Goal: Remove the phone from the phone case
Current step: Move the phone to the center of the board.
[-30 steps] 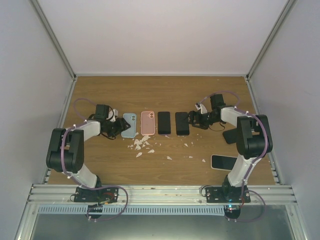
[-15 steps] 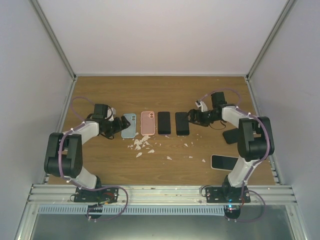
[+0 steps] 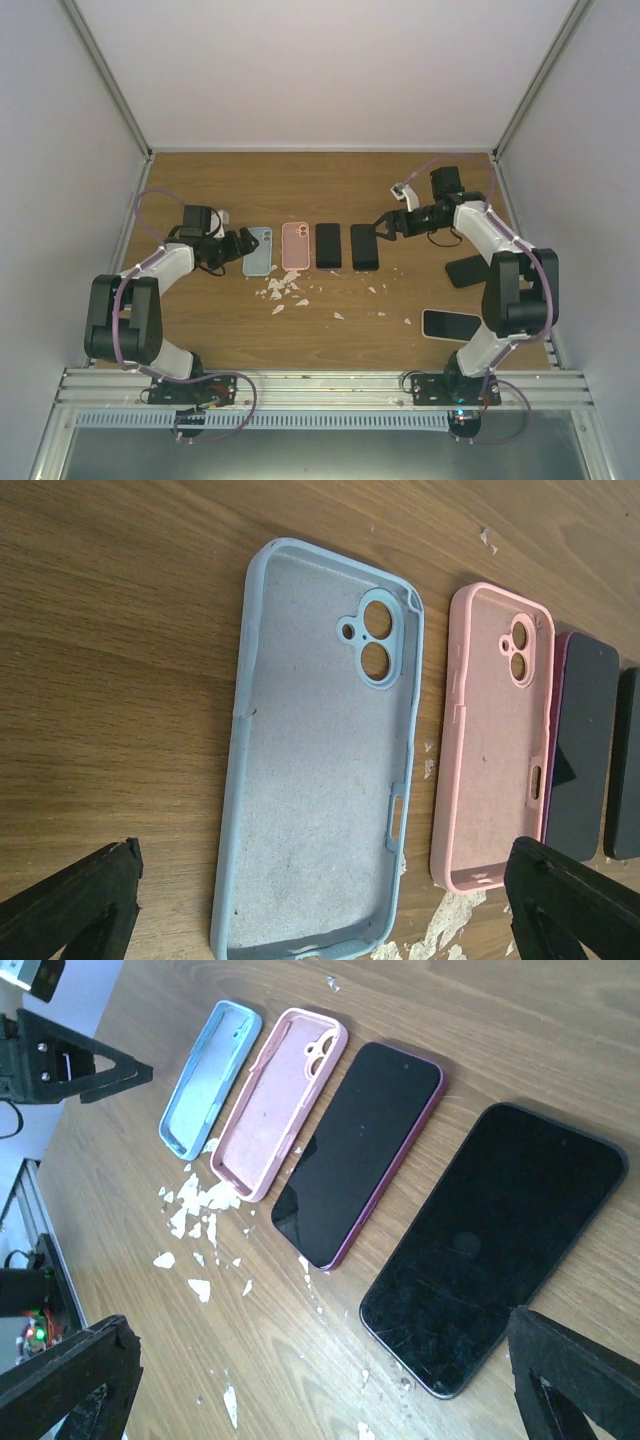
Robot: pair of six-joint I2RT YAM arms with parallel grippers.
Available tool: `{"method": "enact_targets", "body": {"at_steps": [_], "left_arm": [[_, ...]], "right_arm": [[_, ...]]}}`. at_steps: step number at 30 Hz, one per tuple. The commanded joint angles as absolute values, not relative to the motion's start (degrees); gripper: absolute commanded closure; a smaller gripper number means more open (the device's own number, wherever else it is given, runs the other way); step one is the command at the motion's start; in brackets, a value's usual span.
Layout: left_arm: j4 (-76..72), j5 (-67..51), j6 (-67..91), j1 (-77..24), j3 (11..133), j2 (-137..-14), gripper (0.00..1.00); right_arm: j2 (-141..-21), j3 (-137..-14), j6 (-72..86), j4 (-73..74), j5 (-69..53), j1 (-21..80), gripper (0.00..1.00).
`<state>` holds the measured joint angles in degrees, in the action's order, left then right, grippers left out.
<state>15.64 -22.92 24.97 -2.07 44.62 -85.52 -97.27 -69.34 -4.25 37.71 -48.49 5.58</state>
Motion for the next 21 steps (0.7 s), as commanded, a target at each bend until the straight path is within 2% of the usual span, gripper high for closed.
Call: {"method": "enact_targets", "body": {"at_steps": [1,9,17,21], "left_arm": [[13.41,-24.05,24.26,-1.33,44.57,-84.01,0.01],[12.74,-25.23,24.32,-1.06,44.22,-85.07,0.01],[12.87,-26.48,24.52,-0.97,45.06,-86.57,0.01],[12.24,-27.79,24.76,-0.97,44.6,-86.38,0.01]], "right_arm": [[-93.68,-73.25,-16.38,48.92,-46.71,3.78,0.0],[-87.61,-71.0,-41.7,64.43,-39.76,0.88,0.0],[-82.33,-64.33,-59.02,71.13,-26.93,0.88,0.0],[-78.81,-58.25,-65.09,68.76,-20.02,0.88,0.0]]}}
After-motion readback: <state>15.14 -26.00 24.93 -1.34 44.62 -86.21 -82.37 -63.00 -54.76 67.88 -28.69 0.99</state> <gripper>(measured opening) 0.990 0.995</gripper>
